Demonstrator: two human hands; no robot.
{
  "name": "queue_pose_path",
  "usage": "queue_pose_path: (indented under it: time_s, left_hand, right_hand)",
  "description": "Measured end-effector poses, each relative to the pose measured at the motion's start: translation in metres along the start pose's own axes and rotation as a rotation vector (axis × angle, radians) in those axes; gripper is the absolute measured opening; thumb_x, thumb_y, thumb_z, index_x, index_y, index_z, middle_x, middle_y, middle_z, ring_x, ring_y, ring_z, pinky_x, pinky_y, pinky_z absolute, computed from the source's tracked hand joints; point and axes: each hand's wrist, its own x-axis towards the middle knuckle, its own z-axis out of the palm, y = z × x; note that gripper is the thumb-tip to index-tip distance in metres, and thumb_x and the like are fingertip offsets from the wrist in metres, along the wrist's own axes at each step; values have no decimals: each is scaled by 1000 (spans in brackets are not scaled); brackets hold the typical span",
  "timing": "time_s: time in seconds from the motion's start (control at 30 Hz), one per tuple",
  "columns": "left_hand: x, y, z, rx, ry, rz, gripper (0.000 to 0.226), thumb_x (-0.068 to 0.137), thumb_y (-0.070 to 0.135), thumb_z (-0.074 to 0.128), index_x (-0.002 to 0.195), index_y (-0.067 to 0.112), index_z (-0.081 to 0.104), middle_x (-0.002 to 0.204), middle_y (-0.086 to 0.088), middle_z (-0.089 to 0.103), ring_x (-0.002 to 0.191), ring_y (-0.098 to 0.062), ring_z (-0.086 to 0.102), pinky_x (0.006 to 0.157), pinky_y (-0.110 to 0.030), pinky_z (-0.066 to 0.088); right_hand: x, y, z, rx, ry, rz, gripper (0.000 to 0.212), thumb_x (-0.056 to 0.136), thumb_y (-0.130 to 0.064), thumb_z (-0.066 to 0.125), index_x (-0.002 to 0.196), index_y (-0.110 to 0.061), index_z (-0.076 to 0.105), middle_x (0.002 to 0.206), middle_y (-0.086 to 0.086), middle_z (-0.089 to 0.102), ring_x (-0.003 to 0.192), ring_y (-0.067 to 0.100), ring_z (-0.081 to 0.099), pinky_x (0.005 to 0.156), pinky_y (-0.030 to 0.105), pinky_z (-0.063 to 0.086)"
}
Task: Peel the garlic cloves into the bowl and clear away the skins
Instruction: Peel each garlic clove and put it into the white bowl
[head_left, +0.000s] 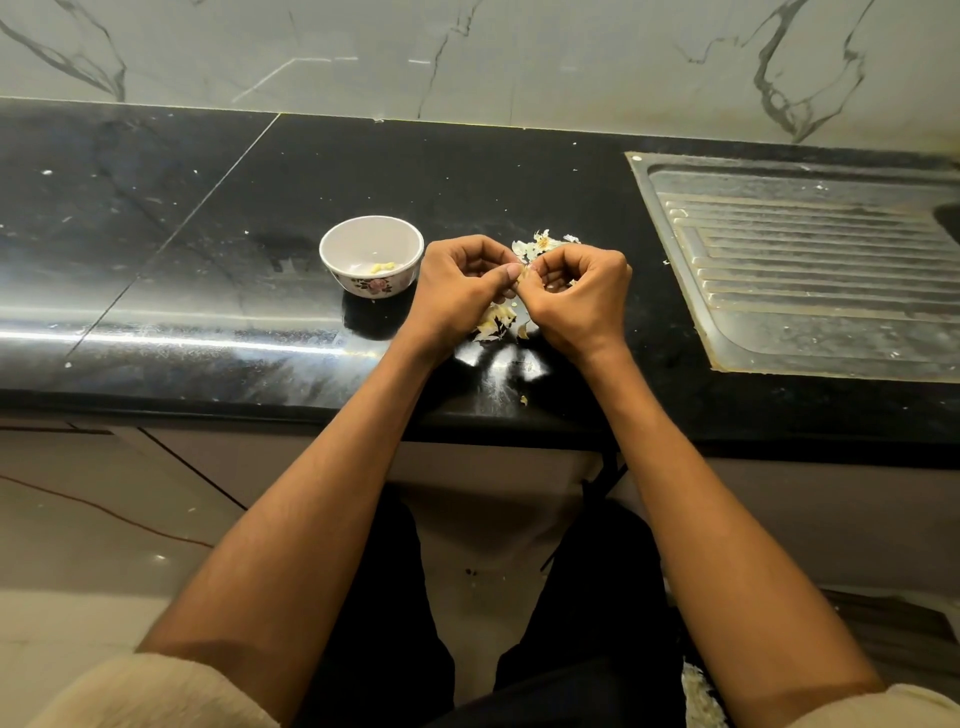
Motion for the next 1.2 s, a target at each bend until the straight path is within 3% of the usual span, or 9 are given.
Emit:
queue_pose_path:
  time_s: [0.17, 0.43, 0.6, 0.9, 1.03, 1.2]
  left_hand:
    - [1, 1, -1, -32, 14, -8, 7, 89, -2, 72, 87, 5, 73, 73, -3, 73, 69, -16, 67, 69, -28, 56]
    - [2, 0, -1, -23, 69, 8, 4, 92, 2, 72, 95, -1, 73, 80, -8, 76, 76, -15, 71, 71, -30, 57]
    - [2, -2, 1, 16, 115, 39, 6, 91, 5, 73, 95, 0, 73, 84, -9, 75, 77, -15, 70, 73, -32, 58]
    - [0, -2, 1, 40, 134, 49, 6, 84, 3, 80, 90, 4, 78, 83, -7, 78, 78, -18, 74, 79, -32, 61]
    - [-1, -1, 1, 81, 138, 52, 7, 82, 3, 80, 87, 7, 80, 82, -5, 79, 81, -22, 76, 82, -39, 63]
    - [-1, -2, 1, 121, 133, 63, 10, 80, 0, 78, 86, 7, 81, 80, -5, 78, 79, -22, 76, 82, -43, 63]
  right_hand:
    - [1, -1, -2, 24, 16, 17, 9, 73, -10, 78, 65, -10, 73, 62, -2, 70, 51, 3, 61, 51, 25, 54]
    - [2, 0, -3, 66, -1, 49, 12, 81, -5, 77, 70, -10, 76, 63, -5, 70, 52, 9, 64, 52, 26, 54]
    - [0, -1, -2, 41, -2, 1, 9, 79, -6, 80, 72, -11, 76, 67, -7, 71, 56, 0, 62, 57, 15, 50]
    - [-2, -3, -2, -51, 3, -45, 5, 75, -13, 77, 71, -12, 78, 66, -6, 72, 56, 5, 66, 56, 23, 56]
    - [-2, -3, -2, -83, 1, -67, 8, 75, -17, 76, 71, -10, 79, 64, -5, 72, 54, 7, 67, 54, 26, 57]
    - [-3, -3, -3, -128, -12, -101, 8, 75, -16, 75, 68, -12, 77, 59, -7, 69, 50, 4, 63, 51, 17, 50]
